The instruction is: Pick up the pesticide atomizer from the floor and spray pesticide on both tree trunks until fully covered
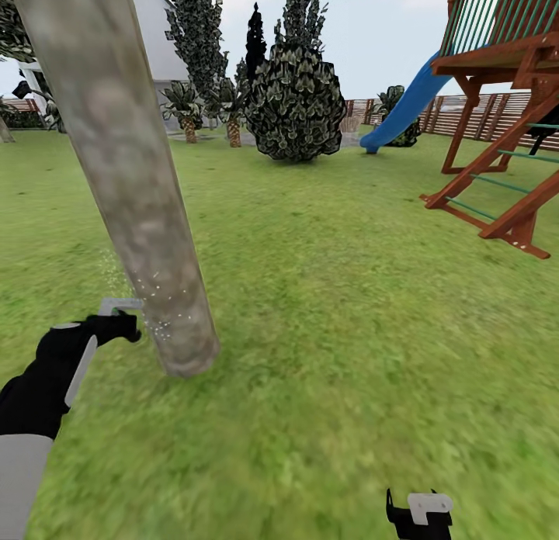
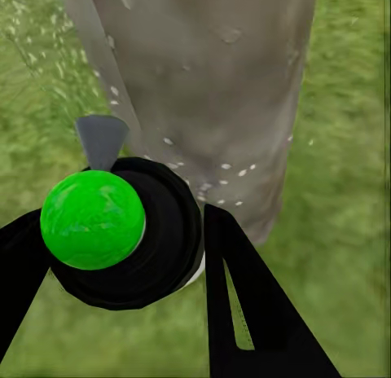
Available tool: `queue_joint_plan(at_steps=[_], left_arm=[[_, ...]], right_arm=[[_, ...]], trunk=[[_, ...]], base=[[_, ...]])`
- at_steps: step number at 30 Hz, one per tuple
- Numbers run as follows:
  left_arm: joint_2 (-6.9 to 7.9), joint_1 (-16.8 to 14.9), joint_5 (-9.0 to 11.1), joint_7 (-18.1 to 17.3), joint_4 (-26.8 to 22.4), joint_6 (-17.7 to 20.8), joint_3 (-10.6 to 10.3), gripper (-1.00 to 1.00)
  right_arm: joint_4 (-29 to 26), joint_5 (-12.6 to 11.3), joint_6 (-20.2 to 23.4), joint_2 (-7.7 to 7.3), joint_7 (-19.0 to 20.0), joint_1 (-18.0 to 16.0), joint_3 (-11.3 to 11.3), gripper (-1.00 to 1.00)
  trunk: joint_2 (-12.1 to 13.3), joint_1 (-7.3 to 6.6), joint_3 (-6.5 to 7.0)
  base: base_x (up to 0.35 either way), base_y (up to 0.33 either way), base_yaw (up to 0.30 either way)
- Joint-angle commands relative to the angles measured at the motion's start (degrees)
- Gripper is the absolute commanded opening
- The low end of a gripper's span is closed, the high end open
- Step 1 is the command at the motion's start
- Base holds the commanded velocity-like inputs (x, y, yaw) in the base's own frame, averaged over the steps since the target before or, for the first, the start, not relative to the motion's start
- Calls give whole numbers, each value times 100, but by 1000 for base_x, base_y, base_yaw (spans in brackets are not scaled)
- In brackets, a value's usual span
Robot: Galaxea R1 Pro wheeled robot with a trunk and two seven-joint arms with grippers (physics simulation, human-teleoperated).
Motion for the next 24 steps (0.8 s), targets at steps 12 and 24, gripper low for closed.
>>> queue_joint_plan(at_steps=[12,24], left_arm=[[23,-195,-32,-108,-623,208,-17,-100],[23,-195,-49,-73,-626,208,-19,-100]], right_arm=[[0,0,0,-9,2,0,0,100],[0,0,0,-5,2,0,0,100]], trunk=[[0,0,0],[0,0,0]], base=[[0,-61,80],[0,-271,0]])
